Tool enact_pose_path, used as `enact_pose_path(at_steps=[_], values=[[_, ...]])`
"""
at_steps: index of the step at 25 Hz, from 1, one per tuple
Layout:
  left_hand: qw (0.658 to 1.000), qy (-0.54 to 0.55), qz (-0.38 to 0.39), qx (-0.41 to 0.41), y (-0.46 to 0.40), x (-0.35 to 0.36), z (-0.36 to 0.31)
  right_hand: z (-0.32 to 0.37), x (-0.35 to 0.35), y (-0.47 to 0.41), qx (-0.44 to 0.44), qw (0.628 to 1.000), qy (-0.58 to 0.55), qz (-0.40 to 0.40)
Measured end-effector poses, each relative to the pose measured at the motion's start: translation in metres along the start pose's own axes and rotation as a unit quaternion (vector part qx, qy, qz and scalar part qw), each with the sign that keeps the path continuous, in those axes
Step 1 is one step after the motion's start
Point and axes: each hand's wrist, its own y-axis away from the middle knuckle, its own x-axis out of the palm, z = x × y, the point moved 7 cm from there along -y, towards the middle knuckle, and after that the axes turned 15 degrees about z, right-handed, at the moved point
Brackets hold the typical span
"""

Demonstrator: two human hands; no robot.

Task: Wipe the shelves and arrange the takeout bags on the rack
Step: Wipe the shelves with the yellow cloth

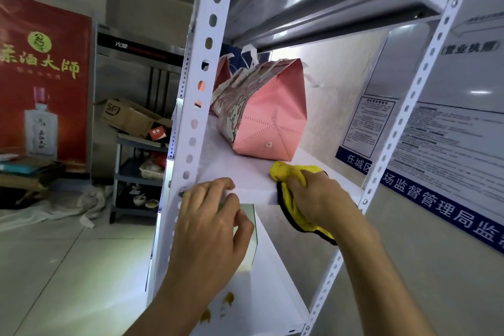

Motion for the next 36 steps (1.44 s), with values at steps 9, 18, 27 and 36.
enact_pose_path(at_steps=[9, 18, 27, 36], values=[[1.000, 0.000, 0.020, -0.010, 0.003, -0.002, -0.002, -0.038, -0.016, -0.013, 0.012, 1.000, -0.023, 0.007], [0.997, 0.043, 0.056, 0.014, 0.009, -0.006, -0.002, -0.001, -0.010, 0.013, -0.102, 0.991, -0.087, -0.018], [0.994, 0.091, 0.060, 0.002, 0.011, -0.009, 0.005, 0.083, 0.011, 0.023, -0.209, 0.974, -0.085, 0.020], [0.996, 0.061, 0.070, 0.013, 0.002, -0.017, 0.002, 0.010, -0.008, 0.002, -0.033, 0.998, -0.048, -0.033]])
